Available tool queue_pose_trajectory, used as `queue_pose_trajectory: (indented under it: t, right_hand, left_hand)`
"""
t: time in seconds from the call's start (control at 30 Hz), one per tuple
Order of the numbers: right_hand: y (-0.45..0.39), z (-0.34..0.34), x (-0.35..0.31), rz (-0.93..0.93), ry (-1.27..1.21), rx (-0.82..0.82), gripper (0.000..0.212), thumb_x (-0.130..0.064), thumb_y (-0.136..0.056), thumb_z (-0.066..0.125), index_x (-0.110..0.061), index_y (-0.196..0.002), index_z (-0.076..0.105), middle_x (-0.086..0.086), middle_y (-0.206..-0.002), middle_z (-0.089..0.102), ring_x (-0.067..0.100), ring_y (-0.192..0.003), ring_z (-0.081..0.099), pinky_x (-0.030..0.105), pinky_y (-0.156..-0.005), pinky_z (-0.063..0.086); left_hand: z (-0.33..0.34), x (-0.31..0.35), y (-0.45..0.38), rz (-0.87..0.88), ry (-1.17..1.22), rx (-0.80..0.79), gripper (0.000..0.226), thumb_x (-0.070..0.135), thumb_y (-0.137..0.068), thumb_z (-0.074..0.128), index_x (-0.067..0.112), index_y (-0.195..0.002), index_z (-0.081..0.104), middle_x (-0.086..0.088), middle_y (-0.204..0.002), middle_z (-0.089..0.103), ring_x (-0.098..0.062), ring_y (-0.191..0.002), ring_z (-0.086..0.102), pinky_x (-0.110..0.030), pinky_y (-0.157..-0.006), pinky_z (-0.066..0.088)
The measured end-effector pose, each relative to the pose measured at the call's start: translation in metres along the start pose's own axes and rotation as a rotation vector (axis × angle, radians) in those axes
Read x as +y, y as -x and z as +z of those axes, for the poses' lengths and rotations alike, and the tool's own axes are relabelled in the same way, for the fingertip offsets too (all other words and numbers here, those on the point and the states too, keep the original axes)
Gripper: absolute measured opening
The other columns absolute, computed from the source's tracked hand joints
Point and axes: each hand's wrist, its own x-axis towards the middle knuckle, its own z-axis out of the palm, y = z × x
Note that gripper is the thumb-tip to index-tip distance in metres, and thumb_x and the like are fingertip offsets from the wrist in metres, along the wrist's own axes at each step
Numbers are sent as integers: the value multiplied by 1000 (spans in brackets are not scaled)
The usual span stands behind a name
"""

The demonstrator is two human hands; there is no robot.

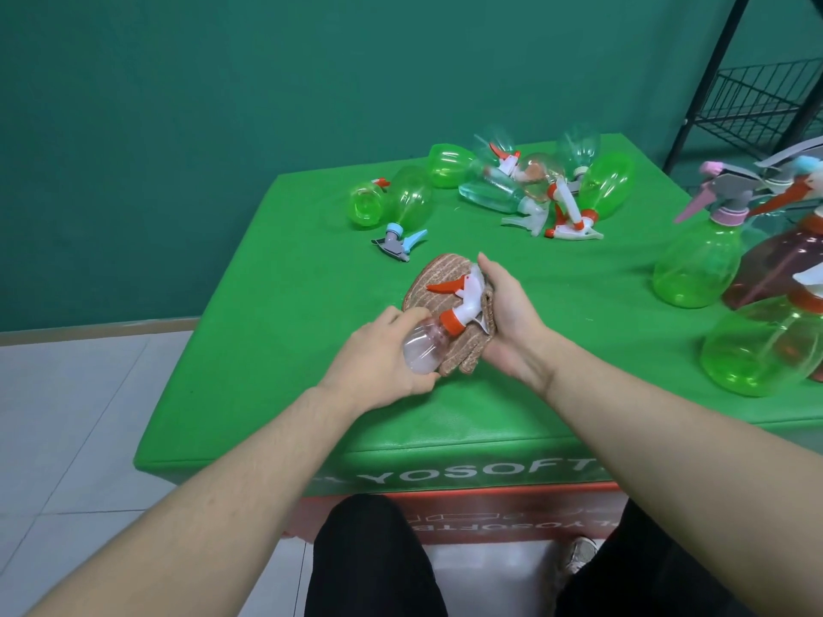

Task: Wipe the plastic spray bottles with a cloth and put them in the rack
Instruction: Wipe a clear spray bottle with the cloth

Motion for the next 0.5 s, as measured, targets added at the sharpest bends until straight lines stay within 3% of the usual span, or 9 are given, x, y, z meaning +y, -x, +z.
queue_pose_trajectory:
  t: [0.13,0.3,0.43,0.5]
  right_hand:
    - [6,-5,3,-91,-94,58,52,-43,-107,40,0,-128,60,21,-108,68,30,-89,68,48,-98,54]
    - [20,-19,11,-142,-98,122,31,-23,-107,43,-3,-125,59,22,-118,65,29,-98,61,56,-109,45]
    - [36,-32,9,-108,9,121,23,-22,-107,45,-7,-119,58,24,-127,66,31,-104,64,55,-106,48]
    - [41,-36,7,-118,84,126,22,-21,-107,45,-8,-118,58,24,-121,68,28,-100,64,52,-104,50]
  left_hand:
    - [-2,6,-2,-49,-11,-10,86,46,-74,79,34,-149,38,6,-120,50,-18,-102,57,-31,-88,49]
    - [-3,10,-3,-114,9,10,84,46,-75,79,33,-147,39,6,-117,49,-19,-96,58,-29,-78,46]
    - [-4,11,0,-135,52,25,82,44,-76,80,31,-147,40,5,-119,50,-17,-95,58,-29,-76,45]
    - [-7,14,0,-136,52,19,83,44,-77,80,30,-147,39,4,-123,51,-17,-96,57,-29,-76,44]
